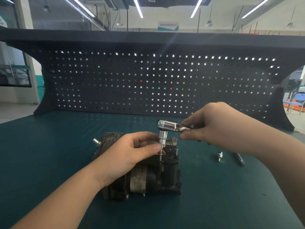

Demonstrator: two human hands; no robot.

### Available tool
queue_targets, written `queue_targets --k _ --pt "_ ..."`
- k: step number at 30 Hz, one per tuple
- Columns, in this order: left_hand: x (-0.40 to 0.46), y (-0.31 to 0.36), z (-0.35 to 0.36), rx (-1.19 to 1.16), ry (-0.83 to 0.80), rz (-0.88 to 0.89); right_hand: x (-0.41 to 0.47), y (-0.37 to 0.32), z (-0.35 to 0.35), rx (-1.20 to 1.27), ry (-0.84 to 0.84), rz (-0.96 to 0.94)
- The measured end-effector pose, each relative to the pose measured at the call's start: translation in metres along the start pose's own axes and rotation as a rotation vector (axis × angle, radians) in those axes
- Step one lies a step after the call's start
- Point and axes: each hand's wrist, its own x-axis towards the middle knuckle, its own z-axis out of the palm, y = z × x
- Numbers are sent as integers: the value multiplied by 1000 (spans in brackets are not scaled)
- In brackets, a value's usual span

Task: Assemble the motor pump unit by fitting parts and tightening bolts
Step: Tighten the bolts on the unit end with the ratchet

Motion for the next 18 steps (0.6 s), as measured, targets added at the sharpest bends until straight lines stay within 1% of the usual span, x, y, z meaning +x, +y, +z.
queue_targets --k 2,4,7,9,11,14,16,18 --pt "0 3 4 -23 57 35 -2 -6 0 -71 34 -9" --pt "4 7 10 9 113 79 -4 -13 0 -152 46 -27" --pt "9 10 21 111 227 97 -9 -21 0 -259 -16 -60" --pt "10 9 25 136 294 77 -14 -21 -2 -256 -69 -80" --pt "9 9 26 159 325 69 -20 -20 -9 -187 -130 -95" --pt "10 9 30 165 329 64 -29 -17 -30 -48 -337 -106" --pt "10 9 33 150 336 59 -34 -16 -42 161 -435 -132" --pt "9 7 36 129 358 64 -34 -13 -47 428 -422 -198"
